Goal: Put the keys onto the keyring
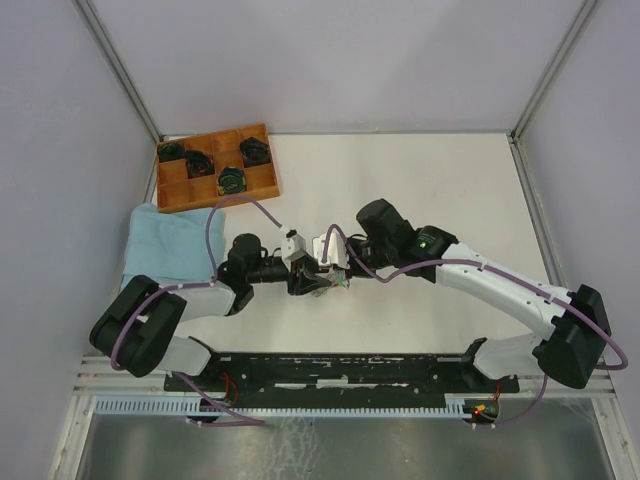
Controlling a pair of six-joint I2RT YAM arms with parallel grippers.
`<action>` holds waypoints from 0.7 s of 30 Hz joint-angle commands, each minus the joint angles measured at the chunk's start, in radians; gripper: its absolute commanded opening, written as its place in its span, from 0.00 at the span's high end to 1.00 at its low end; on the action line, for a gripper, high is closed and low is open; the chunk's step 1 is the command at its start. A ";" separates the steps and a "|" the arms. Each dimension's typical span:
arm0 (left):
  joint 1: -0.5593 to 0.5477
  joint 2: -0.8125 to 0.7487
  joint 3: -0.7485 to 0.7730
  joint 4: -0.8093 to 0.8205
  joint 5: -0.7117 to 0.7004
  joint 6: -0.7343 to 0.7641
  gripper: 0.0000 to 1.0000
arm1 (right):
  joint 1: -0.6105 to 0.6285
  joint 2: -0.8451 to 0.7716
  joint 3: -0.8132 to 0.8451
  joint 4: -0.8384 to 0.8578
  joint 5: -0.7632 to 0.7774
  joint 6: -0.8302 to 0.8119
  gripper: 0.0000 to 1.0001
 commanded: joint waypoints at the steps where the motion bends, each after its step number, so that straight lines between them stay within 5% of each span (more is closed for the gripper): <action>1: 0.002 -0.045 -0.005 0.148 0.034 -0.093 0.54 | -0.004 -0.032 0.027 0.040 -0.011 -0.001 0.99; 21: -0.004 0.051 0.070 0.093 0.100 -0.158 0.76 | -0.010 -0.022 0.031 0.048 -0.013 -0.001 0.99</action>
